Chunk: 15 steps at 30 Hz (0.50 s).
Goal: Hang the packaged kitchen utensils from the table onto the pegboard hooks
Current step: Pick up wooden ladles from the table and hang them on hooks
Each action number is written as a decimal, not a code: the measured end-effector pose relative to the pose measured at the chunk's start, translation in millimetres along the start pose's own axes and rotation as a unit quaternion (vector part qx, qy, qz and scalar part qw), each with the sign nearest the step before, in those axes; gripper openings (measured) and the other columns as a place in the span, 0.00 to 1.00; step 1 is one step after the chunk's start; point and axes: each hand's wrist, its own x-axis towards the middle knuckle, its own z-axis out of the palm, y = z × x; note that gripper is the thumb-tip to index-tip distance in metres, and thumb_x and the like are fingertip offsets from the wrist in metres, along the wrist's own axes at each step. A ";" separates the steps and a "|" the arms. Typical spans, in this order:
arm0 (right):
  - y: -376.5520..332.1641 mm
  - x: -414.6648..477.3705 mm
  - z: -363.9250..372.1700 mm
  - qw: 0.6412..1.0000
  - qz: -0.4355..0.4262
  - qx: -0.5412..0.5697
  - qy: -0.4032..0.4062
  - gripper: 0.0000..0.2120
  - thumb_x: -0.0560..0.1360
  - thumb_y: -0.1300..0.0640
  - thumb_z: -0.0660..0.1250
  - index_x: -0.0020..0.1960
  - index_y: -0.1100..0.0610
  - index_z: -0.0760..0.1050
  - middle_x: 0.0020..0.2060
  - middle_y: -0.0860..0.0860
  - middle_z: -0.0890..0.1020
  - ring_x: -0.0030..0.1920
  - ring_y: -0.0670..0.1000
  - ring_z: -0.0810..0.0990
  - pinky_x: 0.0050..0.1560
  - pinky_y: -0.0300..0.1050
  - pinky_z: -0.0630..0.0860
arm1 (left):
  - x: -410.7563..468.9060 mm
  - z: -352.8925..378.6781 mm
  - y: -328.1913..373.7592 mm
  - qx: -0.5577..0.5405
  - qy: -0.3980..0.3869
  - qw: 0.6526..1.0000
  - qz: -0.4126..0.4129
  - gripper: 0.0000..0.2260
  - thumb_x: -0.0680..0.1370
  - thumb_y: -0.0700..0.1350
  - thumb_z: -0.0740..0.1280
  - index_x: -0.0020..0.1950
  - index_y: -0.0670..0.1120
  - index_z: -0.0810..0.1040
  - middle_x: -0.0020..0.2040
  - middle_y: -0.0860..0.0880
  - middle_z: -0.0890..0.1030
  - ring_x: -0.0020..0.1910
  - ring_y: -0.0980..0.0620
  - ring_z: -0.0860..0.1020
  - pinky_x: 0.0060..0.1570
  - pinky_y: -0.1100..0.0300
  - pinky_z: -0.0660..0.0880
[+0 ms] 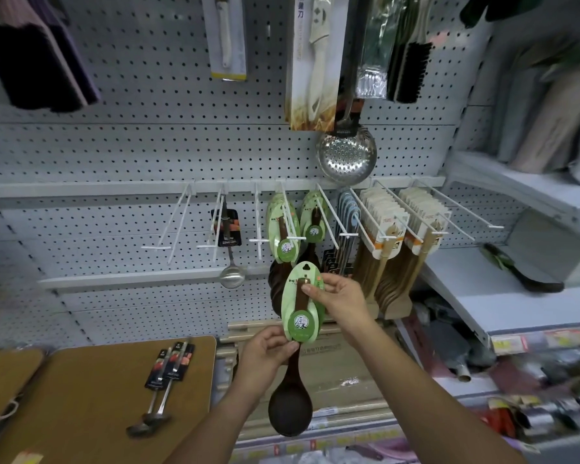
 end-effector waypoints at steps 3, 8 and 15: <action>-3.8 -2.3 2.0 1.000 0.002 -0.001 -0.001 0.10 0.72 0.64 0.75 0.53 0.64 0.83 0.46 0.58 0.87 0.48 0.58 0.87 0.49 0.50 0.84 | -1.6 -0.4 2.9 -0.013 0.012 1.000 0.007 0.10 0.74 0.36 0.73 0.54 0.42 0.80 0.46 0.44 0.86 0.47 0.46 0.85 0.45 0.60 0.81; -9.2 -3.1 5.5 1.000 -0.002 0.006 -0.017 0.10 0.73 0.65 0.74 0.54 0.64 0.83 0.46 0.59 0.87 0.48 0.58 0.87 0.47 0.48 0.84 | -0.4 -4.7 9.3 -0.021 0.018 0.999 0.022 0.11 0.74 0.36 0.73 0.55 0.43 0.80 0.47 0.45 0.86 0.48 0.47 0.85 0.46 0.58 0.81; -18.5 4.3 12.1 0.999 -0.021 0.006 -0.029 0.10 0.73 0.65 0.74 0.54 0.64 0.83 0.46 0.58 0.87 0.47 0.56 0.87 0.46 0.45 0.84 | 2.5 -4.6 15.9 -0.040 0.023 0.998 0.031 0.10 0.74 0.36 0.73 0.55 0.41 0.79 0.48 0.45 0.86 0.48 0.47 0.84 0.47 0.57 0.81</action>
